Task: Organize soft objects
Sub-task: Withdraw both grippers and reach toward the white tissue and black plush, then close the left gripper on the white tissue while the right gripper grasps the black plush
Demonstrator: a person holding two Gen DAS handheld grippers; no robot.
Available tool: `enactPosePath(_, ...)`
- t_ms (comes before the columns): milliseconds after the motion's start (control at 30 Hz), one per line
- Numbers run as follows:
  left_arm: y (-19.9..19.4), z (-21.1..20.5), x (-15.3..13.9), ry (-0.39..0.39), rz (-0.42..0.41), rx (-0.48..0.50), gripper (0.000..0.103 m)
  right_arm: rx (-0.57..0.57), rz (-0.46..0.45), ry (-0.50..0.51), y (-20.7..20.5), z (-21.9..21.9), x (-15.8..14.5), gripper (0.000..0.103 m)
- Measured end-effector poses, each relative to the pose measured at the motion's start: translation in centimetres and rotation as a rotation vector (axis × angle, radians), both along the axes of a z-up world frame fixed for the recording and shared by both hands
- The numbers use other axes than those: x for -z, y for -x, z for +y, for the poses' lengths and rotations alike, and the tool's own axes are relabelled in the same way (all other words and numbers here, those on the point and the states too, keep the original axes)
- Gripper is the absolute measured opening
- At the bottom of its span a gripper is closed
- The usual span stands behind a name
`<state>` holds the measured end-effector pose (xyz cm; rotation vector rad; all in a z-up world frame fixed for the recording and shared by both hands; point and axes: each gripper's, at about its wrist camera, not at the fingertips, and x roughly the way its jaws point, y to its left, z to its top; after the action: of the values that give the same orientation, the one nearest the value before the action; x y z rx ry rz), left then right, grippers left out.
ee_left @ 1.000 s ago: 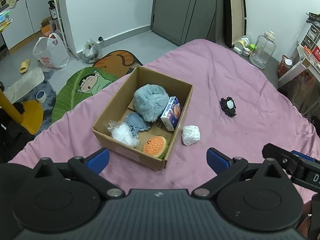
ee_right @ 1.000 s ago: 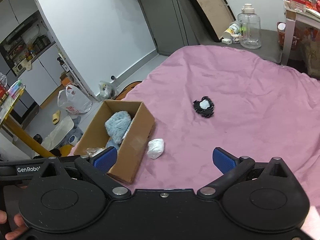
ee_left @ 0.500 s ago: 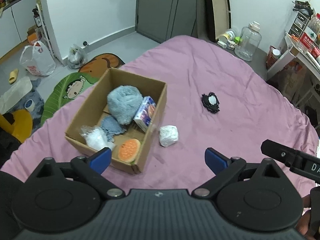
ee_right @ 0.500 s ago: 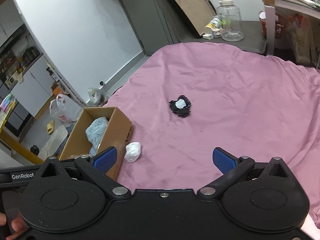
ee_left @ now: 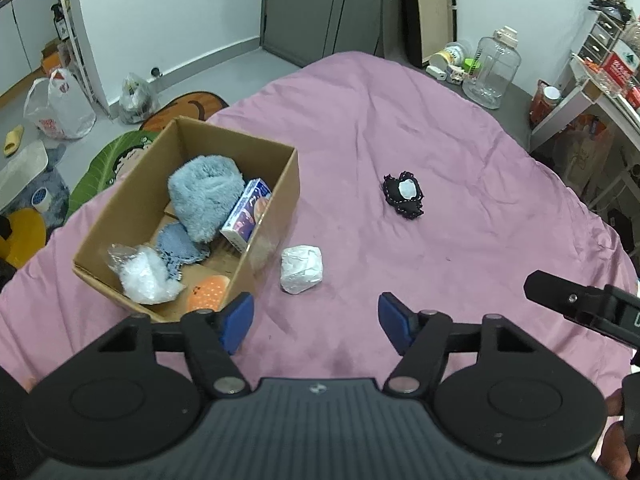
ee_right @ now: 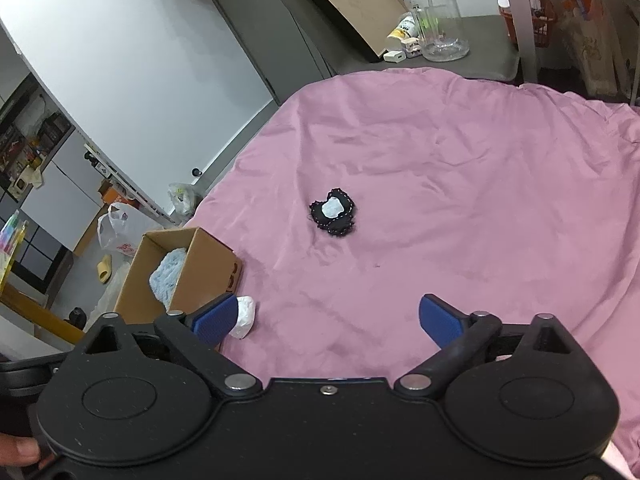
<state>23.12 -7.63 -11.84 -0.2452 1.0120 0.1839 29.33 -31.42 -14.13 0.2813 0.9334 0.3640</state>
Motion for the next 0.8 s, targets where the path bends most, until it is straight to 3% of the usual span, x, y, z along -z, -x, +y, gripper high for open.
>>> enactPosePath(100, -0.9, -0.4, 0.8, -0.006, 0.013, -0.008, 0.061, -0.005, 0.015, -0.019, -1.0, -0.5, 0.7, 0.087)
enactPosePath(267, -2.6, -1.2, 2.6, -0.016, 0.044, -0.013, 0.060, -0.020, 0.039, -0.028, -2.9, -0.9, 2.1, 0.085)
enactPosePath(667, -7.0, -2.1, 6.9, -0.062, 0.119, -0.026, 0.059, -0.094, 0.072, -0.029, -8.3, 0.5, 5.1, 0.101)
enactPosePath(800, -8.1, -1.8, 8.5, -0.083, 0.153, -0.046, 0.053, -0.122, 0.091, -0.032, -10.0, 1.4, 6.6, 0.103)
